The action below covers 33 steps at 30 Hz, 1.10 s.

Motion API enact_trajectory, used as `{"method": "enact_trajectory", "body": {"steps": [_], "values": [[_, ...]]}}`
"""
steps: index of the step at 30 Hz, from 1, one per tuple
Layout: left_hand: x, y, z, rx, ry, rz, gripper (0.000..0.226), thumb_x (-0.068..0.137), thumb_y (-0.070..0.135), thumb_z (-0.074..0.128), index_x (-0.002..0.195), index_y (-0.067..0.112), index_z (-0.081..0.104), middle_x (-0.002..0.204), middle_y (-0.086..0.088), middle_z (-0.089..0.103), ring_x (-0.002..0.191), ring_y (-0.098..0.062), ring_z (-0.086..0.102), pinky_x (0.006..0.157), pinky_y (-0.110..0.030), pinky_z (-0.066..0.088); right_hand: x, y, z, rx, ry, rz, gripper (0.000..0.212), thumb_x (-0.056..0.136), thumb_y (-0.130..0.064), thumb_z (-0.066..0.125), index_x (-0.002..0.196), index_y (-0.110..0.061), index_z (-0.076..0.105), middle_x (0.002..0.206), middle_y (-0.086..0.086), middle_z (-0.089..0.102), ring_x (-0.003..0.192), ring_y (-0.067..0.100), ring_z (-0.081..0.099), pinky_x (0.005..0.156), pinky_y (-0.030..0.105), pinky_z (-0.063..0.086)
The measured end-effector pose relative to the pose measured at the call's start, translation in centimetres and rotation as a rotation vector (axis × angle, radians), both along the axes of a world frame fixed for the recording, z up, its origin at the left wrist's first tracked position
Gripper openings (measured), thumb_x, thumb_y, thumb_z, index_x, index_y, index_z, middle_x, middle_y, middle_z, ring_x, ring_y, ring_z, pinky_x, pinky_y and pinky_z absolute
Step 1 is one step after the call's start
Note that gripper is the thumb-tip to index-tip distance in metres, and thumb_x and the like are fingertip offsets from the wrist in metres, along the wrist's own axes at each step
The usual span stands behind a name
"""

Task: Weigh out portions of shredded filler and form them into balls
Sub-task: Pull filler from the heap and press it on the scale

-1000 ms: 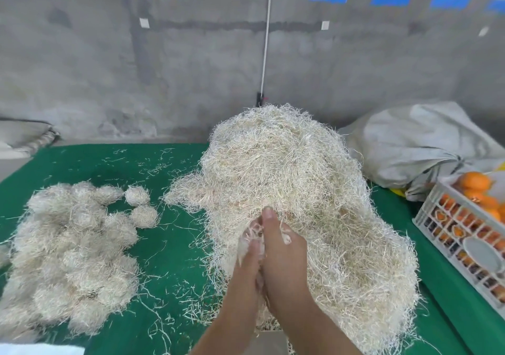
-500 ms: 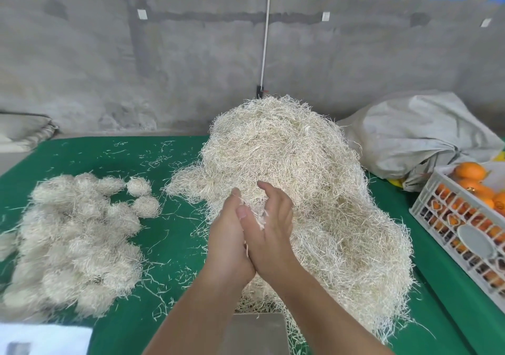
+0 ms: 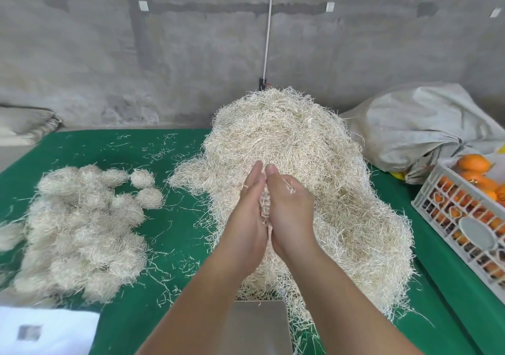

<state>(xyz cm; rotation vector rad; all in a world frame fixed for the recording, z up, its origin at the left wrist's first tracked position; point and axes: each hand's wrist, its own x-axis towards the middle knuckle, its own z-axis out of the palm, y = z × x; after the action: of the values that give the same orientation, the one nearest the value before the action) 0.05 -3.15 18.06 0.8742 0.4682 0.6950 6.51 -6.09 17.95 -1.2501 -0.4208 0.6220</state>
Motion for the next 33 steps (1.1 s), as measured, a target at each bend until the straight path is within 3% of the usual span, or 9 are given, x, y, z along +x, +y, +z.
{"method": "enact_trajectory", "body": {"steps": [3, 8, 11, 13, 16, 18, 24, 29, 33], "values": [[-0.4, 0.9, 0.6, -0.040, 0.002, 0.159, 0.039, 0.100, 0.047, 0.058, 0.133, 0.027, 0.064, 0.126, 0.010, 0.073, 0.117, -0.006, 0.068, 0.120, -0.047, 0.035, 0.8, 0.1, 0.7, 0.061, 0.039, -0.029, 0.039, 0.089, -0.053, 0.074, 0.057, -0.031, 0.071, 0.058, -0.009, 0.061, 0.056, 0.014, 0.060, 0.061, 0.027, 0.049], [-0.4, -2.1, 1.4, 0.043, 0.117, 0.227, 0.036, 0.084, 0.057, 0.066, 0.118, 0.049, 0.071, 0.115, 0.029, 0.071, 0.111, 0.005, 0.066, 0.105, -0.040, 0.048, -0.6, 0.1, -0.1, 0.090, -0.176, 0.005, 0.041, 0.098, -0.050, 0.057, 0.065, -0.027, 0.064, 0.065, -0.007, 0.056, 0.068, 0.016, 0.053, 0.067, 0.034, 0.043], [-0.6, -3.0, 1.8, 0.008, 0.015, 0.177, 0.045, 0.076, 0.060, 0.072, 0.119, 0.050, 0.070, 0.125, 0.019, 0.071, 0.116, -0.008, 0.069, 0.100, -0.042, 0.052, -1.0, -0.3, 0.4, 0.051, -0.464, -0.015, 0.006, 0.095, -0.052, 0.056, 0.100, -0.054, 0.060, 0.115, -0.022, 0.051, 0.109, 0.009, 0.055, 0.084, 0.029, 0.045], [-1.2, -1.4, 2.2, -0.048, -0.081, 0.233, 0.048, 0.084, 0.060, 0.069, 0.128, 0.043, 0.067, 0.132, 0.017, 0.069, 0.122, -0.014, 0.067, 0.107, -0.050, 0.048, -0.9, -0.9, 0.4, -0.055, -0.545, 0.187, 0.046, 0.083, -0.063, 0.068, 0.125, -0.067, 0.050, 0.140, -0.027, 0.040, 0.132, 0.004, 0.046, 0.096, 0.030, 0.045], [-2.3, 2.0, 2.8, -0.168, -0.304, 0.232, 0.052, 0.091, 0.056, 0.059, 0.138, 0.034, 0.065, 0.137, 0.003, 0.068, 0.132, -0.024, 0.060, 0.111, -0.055, 0.043, 0.3, -1.6, -0.3, 0.014, -0.445, 0.402, 0.051, 0.088, -0.026, 0.080, 0.126, -0.054, 0.060, 0.121, -0.012, 0.072, 0.097, 0.001, 0.071, 0.071, 0.022, 0.056], [-3.4, 3.8, 2.6, -0.121, -0.250, 0.076, 0.056, 0.097, 0.056, 0.052, 0.144, 0.029, 0.059, 0.146, -0.002, 0.062, 0.138, -0.029, 0.055, 0.108, -0.057, 0.045, 2.4, -2.3, -0.1, -0.023, -0.376, 0.184, 0.047, 0.092, -0.008, 0.073, 0.109, -0.052, 0.069, 0.102, -0.008, 0.077, 0.068, 0.002, 0.070, 0.054, 0.020, 0.054], [-3.9, 3.9, -0.9, 0.144, 0.200, 0.000, 0.049, 0.095, 0.058, 0.058, 0.136, 0.032, 0.061, 0.134, 0.006, 0.069, 0.118, -0.021, 0.069, 0.096, -0.041, 0.058, 4.7, -2.4, -0.5, -0.157, -0.040, 0.133, 0.069, 0.083, -0.019, 0.082, 0.144, -0.023, 0.051, 0.109, 0.003, 0.070, 0.106, 0.022, 0.067, 0.113, 0.052, 0.043], [-0.2, -0.7, -2.2, 0.204, 0.230, -0.048, 0.024, 0.081, 0.080, 0.056, 0.094, 0.066, 0.070, 0.088, 0.050, 0.062, 0.091, 0.027, 0.056, 0.082, -0.016, 0.047, 1.4, -0.6, -1.7, -0.206, -0.020, 0.128, 0.083, 0.066, -0.083, 0.075, 0.105, -0.014, 0.055, 0.073, -0.003, 0.065, 0.069, 0.005, 0.072, 0.066, 0.032, 0.058], [1.6, -1.3, -3.2, 0.166, 0.246, 0.164, 0.055, 0.065, 0.092, 0.055, 0.110, 0.062, 0.067, 0.108, 0.021, 0.074, 0.105, -0.001, 0.070, 0.101, -0.038, 0.052, 0.5, 0.2, -4.0, -0.116, -0.173, 0.160, 0.045, 0.084, -0.070, 0.061, 0.098, -0.027, 0.062, 0.079, -0.002, 0.064, 0.068, 0.014, 0.065, 0.063, 0.036, 0.051]]}}
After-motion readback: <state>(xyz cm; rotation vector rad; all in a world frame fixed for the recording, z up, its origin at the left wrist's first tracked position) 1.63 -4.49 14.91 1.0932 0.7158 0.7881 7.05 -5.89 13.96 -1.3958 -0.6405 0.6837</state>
